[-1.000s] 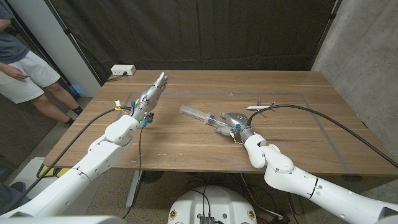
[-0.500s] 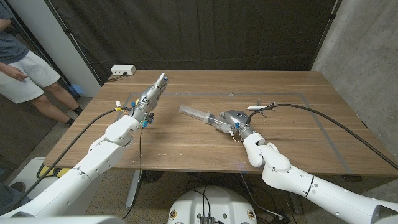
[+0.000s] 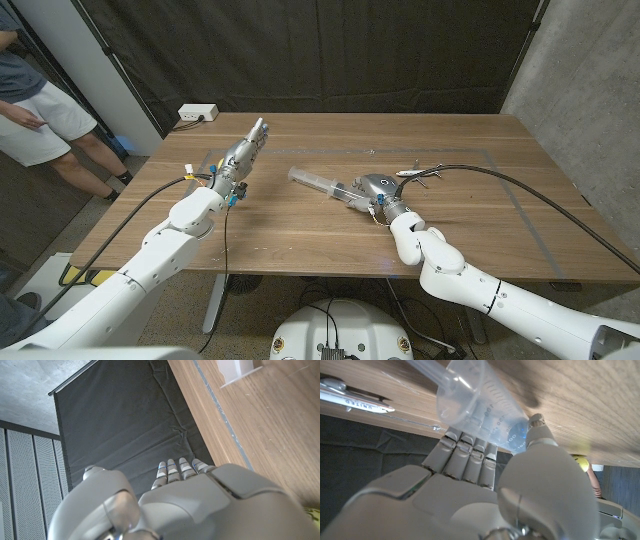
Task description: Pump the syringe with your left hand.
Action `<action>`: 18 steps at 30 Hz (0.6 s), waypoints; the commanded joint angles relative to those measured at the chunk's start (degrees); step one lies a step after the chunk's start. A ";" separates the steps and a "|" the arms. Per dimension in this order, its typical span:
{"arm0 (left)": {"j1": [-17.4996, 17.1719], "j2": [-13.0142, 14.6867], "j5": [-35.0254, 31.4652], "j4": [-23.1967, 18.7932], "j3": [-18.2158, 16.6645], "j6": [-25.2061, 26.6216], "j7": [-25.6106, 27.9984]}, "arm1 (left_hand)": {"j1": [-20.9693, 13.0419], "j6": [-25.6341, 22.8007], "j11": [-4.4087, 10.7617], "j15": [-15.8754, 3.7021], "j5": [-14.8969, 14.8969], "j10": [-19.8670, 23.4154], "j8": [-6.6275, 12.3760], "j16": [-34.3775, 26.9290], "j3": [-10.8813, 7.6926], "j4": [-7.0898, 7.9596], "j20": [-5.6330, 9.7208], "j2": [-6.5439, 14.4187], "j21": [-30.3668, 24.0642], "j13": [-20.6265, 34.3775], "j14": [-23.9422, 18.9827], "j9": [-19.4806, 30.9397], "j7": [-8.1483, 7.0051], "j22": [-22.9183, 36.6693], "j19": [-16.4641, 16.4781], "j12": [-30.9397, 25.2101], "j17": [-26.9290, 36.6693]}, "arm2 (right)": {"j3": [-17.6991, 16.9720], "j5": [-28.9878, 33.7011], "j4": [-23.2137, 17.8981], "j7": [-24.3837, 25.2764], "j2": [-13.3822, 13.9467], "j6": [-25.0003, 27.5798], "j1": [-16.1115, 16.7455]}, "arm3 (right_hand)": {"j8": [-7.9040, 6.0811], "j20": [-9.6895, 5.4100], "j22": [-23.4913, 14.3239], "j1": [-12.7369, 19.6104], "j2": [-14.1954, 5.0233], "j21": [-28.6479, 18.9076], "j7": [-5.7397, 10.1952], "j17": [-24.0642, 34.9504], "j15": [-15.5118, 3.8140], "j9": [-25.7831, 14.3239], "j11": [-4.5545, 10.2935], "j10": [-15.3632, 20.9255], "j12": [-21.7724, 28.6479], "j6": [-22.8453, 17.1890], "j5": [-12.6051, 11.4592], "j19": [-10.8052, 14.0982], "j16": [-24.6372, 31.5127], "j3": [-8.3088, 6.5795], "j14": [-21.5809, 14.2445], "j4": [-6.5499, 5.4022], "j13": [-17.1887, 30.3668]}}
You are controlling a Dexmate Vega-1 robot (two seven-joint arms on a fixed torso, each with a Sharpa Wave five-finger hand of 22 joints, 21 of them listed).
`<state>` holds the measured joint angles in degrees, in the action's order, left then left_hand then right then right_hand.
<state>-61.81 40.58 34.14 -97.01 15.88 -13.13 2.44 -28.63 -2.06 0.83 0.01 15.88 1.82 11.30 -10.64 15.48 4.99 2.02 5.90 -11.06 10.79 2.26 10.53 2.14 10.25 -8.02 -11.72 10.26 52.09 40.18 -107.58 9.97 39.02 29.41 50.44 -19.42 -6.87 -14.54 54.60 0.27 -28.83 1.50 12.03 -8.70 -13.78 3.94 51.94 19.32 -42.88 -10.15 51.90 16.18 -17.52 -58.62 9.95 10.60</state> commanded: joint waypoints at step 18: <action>-1.94 2.51 -1.06 -4.21 -1.21 1.21 1.85 | 0.02 -0.48 0.22 -0.20 -0.12 0.47 0.26 -0.25 0.45 0.38 0.17 0.57 -0.55 0.11 -0.23 0.28 0.08 0.31 -0.60 -0.02 0.26 | -7.31 -4.18 0.60 14.03 2.41 -11.12 3.32 | -0.62 -5.43 -1.20 11.25 -9.86 -3.48 7.31 -0.22 -4.81 -2.78 4.29 7.26 -0.49 -8.30 -0.04 1.36 0.25 -1.53 -4.32 -1.88 0.20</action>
<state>-62.80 41.83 33.75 -99.12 15.35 -12.39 3.45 -28.03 -2.16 0.83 0.01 15.90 1.82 11.30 -10.65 15.64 5.15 2.02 6.51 -11.06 10.79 2.26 10.53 2.05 10.25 -8.01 -11.72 10.26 48.24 37.42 -106.42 18.92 40.17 21.95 52.62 -19.75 -7.55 -15.72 55.34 1.02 -31.91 1.36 11.70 -8.89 -16.08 3.20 54.49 18.99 -43.96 -9.74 53.59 16.72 -17.51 -60.81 9.94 10.59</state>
